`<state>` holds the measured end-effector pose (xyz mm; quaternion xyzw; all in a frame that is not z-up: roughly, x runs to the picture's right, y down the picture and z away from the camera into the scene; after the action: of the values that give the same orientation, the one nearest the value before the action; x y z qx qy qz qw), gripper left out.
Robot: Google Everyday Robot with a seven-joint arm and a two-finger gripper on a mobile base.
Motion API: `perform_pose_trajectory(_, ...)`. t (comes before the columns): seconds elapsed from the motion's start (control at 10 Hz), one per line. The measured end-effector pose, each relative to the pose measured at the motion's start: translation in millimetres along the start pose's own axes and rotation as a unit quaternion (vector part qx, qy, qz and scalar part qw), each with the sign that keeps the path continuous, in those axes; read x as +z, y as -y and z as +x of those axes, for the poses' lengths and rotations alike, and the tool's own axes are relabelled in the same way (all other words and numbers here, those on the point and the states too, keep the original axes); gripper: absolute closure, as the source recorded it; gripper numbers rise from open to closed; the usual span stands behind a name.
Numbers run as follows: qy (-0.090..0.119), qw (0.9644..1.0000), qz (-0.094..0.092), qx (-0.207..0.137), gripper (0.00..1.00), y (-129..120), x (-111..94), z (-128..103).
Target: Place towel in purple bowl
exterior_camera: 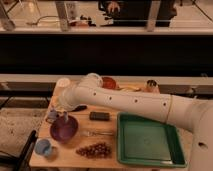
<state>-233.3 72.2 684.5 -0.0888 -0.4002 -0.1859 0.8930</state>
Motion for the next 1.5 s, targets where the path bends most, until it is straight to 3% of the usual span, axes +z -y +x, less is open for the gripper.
perform_pose_trajectory(1.0,-0.014,0.9997,-0.020,-0.007,1.00,7.5,-19.6,-13.5)
perform_pose_trajectory(1.5,-0.024,0.9995,-0.015,-0.011,1.00,13.9,-28.9,-23.3)
